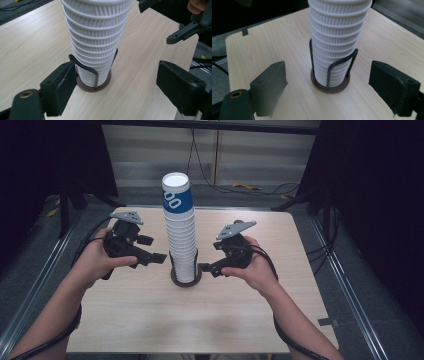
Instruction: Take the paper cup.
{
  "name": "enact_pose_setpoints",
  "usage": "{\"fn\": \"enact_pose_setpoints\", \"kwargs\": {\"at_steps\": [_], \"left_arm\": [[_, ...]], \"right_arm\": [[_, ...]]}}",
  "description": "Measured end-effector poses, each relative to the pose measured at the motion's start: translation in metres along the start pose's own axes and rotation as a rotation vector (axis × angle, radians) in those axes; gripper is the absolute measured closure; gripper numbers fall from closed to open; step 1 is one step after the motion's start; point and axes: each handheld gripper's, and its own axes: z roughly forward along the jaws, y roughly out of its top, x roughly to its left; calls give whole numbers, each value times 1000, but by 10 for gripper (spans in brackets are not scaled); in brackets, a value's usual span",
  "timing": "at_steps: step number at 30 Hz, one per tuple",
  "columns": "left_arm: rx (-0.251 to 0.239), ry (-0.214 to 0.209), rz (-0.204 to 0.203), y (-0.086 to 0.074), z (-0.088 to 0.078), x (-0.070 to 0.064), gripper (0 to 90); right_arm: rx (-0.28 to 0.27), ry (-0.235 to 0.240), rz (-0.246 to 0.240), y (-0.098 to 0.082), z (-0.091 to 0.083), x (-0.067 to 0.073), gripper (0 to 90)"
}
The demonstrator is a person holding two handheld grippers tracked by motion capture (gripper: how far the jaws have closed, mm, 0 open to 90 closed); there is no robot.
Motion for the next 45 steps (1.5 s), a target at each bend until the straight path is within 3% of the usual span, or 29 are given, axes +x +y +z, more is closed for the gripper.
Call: {"fn": "enact_pose_setpoints", "kwargs": {"at_steps": [7,15,32,37,45], "left_arm": [[-15,10,17,9,-7,-1,164],[-3,7,23,13,-4,3,164],[-6,7,32,28,-8,6,164],[-3,-4,48,35,-7,5,164],[-5,-3,45,44,-7,5,164]], "right_arm": [[-17,9,9,7,3,-1,133],[-10,26,8,11,7,-1,133],[-31,35,-4,28,2,-6,135],[-60,38,19,34,0,-8,134],[-62,41,30,42,2,-8,131]]}}
